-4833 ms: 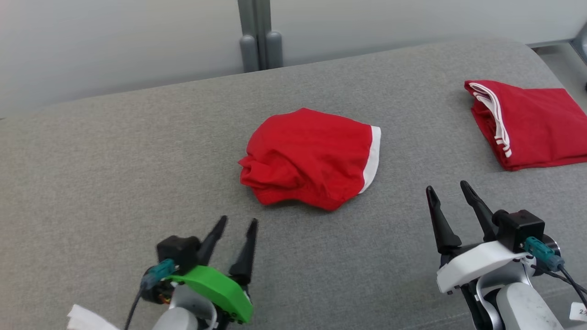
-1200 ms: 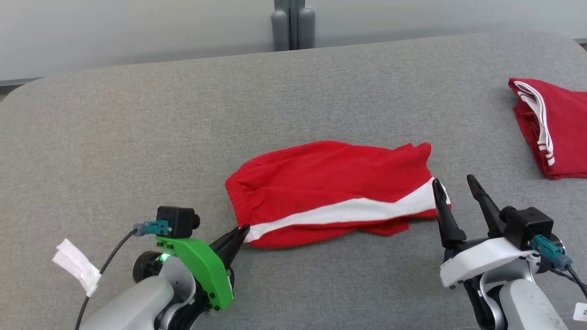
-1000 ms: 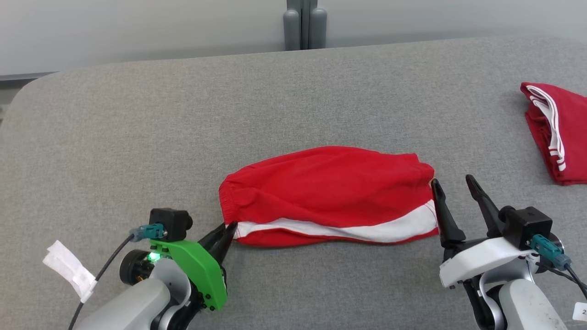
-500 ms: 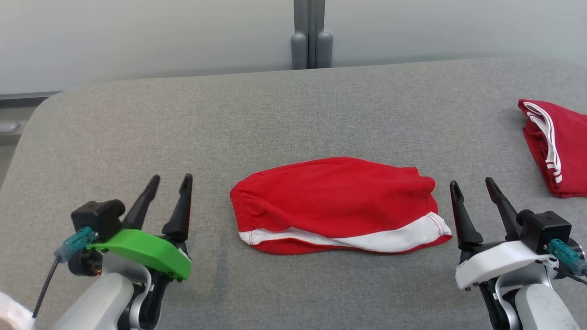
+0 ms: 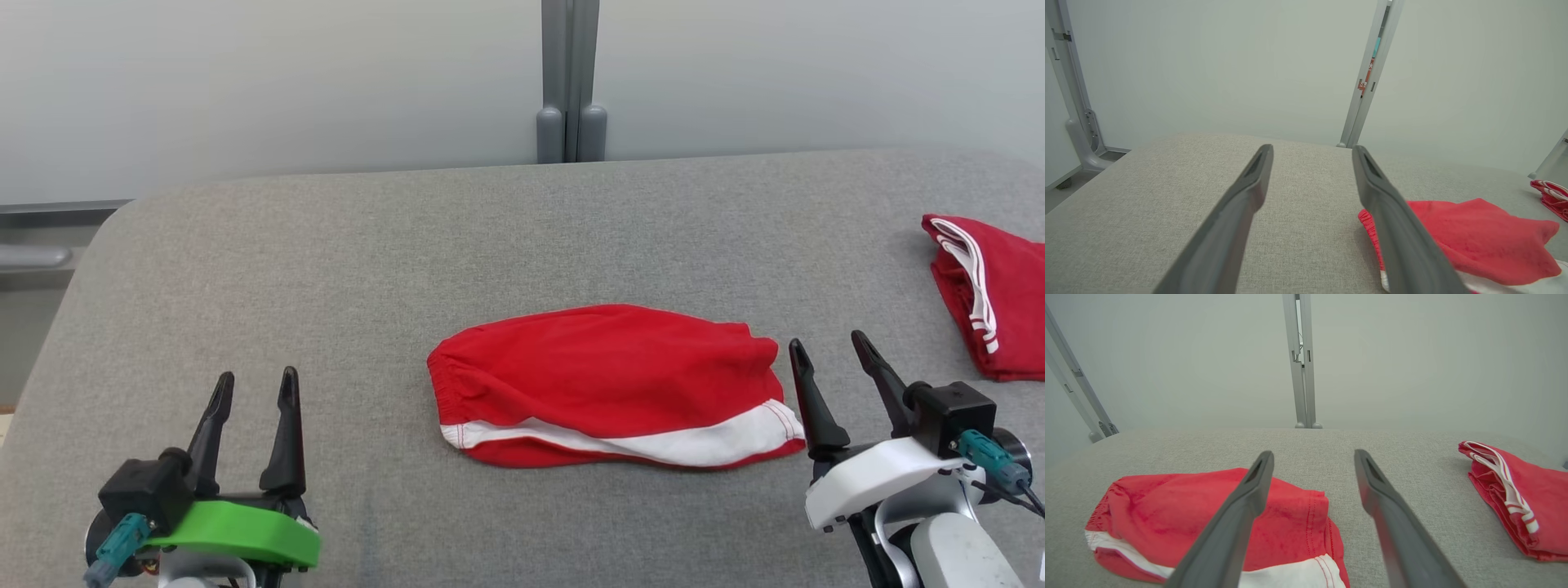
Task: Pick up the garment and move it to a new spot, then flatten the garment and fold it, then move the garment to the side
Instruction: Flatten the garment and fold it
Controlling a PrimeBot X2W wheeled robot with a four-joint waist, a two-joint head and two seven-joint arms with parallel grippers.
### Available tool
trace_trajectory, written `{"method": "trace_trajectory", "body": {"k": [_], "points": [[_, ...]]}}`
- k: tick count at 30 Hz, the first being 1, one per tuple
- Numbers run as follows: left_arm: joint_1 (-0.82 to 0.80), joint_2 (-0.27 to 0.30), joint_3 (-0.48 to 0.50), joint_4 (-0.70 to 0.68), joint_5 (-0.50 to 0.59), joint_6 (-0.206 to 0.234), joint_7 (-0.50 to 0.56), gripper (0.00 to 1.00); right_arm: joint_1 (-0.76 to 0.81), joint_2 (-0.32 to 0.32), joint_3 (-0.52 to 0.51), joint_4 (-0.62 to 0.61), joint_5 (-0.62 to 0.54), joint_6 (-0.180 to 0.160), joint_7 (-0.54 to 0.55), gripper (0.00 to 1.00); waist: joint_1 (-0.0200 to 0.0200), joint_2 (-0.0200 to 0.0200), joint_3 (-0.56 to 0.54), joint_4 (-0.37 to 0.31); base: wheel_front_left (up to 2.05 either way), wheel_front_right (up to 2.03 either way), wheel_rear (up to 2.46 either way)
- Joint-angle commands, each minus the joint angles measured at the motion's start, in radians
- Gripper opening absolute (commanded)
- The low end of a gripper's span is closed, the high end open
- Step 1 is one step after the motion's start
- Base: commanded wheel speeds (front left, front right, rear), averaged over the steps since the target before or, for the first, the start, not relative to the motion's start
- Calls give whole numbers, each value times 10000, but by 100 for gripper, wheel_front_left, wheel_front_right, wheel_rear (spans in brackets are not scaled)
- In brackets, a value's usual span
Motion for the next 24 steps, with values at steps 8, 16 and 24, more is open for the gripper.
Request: {"method": "trace_trajectory", "body": {"k": [8, 16, 24], "points": [[303, -616, 698, 881, 952, -751, 4, 100, 164, -55, 37, 530, 79, -18, -305, 100, 0, 0, -241, 91, 0, 0, 0], [23, -822, 1004, 1255, 1323, -1050, 2, 100, 225, 43, -15, 636, 142, -16, -335, 100, 0, 0, -193, 12, 0, 0, 0], [-132, -957, 1076, 1383, 1451, -1170, 3, 100, 153, 115, -58, 624, 134, -16, -330, 100, 0, 0, -94, -50, 0, 0, 0]]}}
